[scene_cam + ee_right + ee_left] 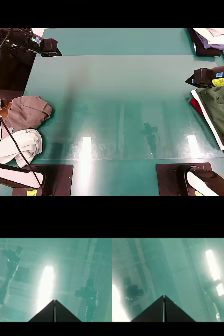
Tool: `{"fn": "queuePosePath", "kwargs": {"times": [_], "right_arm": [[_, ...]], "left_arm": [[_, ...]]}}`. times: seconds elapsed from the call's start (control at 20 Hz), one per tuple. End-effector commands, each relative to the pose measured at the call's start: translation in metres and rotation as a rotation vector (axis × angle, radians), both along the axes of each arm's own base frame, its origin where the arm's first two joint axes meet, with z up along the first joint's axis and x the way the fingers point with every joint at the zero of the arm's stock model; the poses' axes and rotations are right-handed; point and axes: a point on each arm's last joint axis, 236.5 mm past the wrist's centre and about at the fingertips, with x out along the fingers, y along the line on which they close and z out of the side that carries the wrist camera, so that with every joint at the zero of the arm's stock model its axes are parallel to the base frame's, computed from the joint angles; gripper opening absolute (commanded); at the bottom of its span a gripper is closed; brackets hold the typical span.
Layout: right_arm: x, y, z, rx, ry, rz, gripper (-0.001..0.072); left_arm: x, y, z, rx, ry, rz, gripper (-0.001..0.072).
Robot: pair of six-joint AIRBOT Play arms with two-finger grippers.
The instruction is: Fold the shirts.
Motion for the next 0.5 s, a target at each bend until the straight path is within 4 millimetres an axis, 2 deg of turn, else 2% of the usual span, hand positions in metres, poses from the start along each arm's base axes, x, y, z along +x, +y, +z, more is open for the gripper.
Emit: {"fn": "queuePosePath", "kwargs": {"times": [0.0,0.45], "right_arm": [[-0.0003,0.0003,0.0001,0.000,0.000,0.000,0.0017],[-0.0020,0.0006,-0.0009,0.000,0.008,0.003,0.0017]], "left_arm": [[0.0000,-0.0002,0.0000,0.000,0.000,0.000,0.0025],[0.0000,-0.0002,0.0000,0.000,0.000,0.000,0.0025]]}}
